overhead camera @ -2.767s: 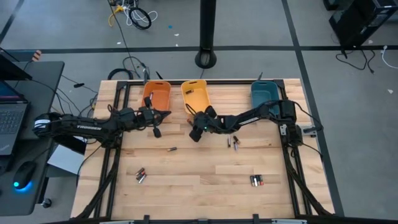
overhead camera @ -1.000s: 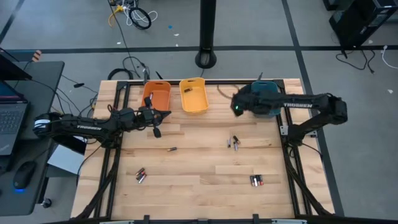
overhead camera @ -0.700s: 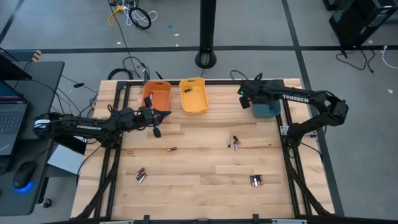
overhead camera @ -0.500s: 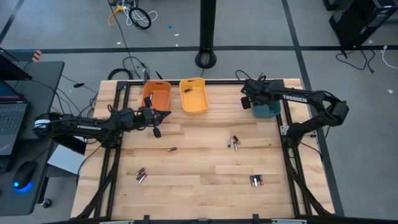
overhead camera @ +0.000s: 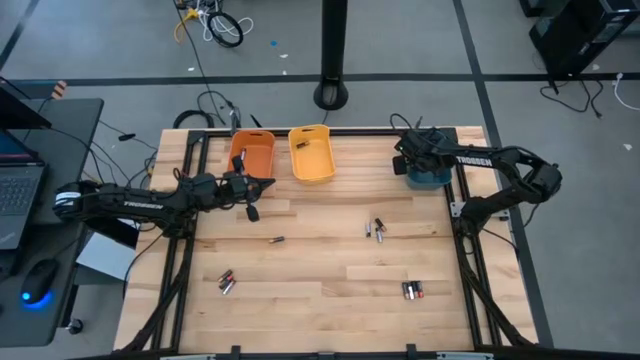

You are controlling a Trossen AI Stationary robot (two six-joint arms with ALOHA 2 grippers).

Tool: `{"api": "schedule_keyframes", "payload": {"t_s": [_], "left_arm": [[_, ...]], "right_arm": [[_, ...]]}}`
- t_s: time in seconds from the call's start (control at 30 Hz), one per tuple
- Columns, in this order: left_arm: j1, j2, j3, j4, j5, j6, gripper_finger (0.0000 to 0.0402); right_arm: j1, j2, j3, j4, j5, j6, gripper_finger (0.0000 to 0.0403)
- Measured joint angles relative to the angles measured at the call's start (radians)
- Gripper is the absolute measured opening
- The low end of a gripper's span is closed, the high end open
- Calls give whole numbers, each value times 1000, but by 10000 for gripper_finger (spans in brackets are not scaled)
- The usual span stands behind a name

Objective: Sort batteries
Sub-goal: Put the orange battery into the blue bin, then adjust the yellow bin

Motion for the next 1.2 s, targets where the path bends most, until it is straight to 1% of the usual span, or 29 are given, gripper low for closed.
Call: {"api": "schedule_keyframes", "payload": {"t_s": [0.2,0.33,0.47,0.57,0.67,0.73,0.83,0.93,0.97,1.03,1.07,1.13,1.2], "left_arm": [[0,0,0,0,0,-1,10],[0,0,0,0,0,-1,10],[0,0,0,0,0,-2,10],[0,0,0,0,0,-2,10],[0,0,0,0,0,-4,10],[0,0,0,0,0,-4,10],[0,0,0,-1,-2,-6,10],[0,0,0,-16,-9,-25,10],[0,0,0,-22,-10,-27,10],[0,0,0,-28,-13,-30,10],[0,0,0,-26,-14,-30,10],[0,0,0,-25,-26,-31,10],[0,0,0,-32,-40,-47,10]], "right_arm": [[-29,0,-53,82,-26,-17,63],[-32,0,-62,91,-25,-20,69],[-32,0,-44,49,-75,-33,121],[-31,0,-10,-5,-80,-48,159],[-31,0,41,-82,-78,-75,179],[-31,0,87,-146,-67,-96,181],[-15,0,161,-196,-62,-135,160],[29,0,224,-134,-102,-215,108],[45,0,236,-79,-129,-249,86],[79,0,246,78,-222,-327,36],[96,0,246,156,-269,-365,19],[134,17,248,317,-343,-414,13],[158,52,252,418,-416,-448,16]]}}
